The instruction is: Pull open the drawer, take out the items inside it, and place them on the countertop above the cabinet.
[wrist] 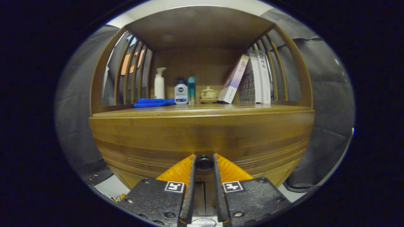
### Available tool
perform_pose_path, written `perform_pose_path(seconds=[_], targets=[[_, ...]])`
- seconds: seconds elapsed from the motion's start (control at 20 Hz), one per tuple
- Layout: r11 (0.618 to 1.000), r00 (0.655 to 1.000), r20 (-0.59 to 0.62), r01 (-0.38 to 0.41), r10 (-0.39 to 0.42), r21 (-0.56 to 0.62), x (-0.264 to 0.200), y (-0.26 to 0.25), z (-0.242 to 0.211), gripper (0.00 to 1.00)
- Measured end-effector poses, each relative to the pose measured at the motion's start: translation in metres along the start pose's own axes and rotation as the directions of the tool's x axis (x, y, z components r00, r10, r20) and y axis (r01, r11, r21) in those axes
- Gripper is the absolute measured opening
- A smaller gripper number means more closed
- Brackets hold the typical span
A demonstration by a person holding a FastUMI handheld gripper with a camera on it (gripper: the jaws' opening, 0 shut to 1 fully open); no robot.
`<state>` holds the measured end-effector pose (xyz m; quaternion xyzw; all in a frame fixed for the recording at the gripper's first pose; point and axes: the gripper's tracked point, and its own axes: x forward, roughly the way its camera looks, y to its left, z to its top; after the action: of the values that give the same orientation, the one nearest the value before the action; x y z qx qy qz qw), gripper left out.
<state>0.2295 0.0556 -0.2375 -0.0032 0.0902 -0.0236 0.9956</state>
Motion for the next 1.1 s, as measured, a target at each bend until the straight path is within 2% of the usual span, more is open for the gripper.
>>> perform_pose_path(seconds=[0.35, 1.1], targets=[[1.000, 0.999, -0.026, -0.020, 0.019, -0.001, -0.003, -0.001, 0.000, 0.25], [0.998, 0.997, -0.070, -0.030, 0.027, -0.047, -0.082, -0.008, -0.016, 0.24]])
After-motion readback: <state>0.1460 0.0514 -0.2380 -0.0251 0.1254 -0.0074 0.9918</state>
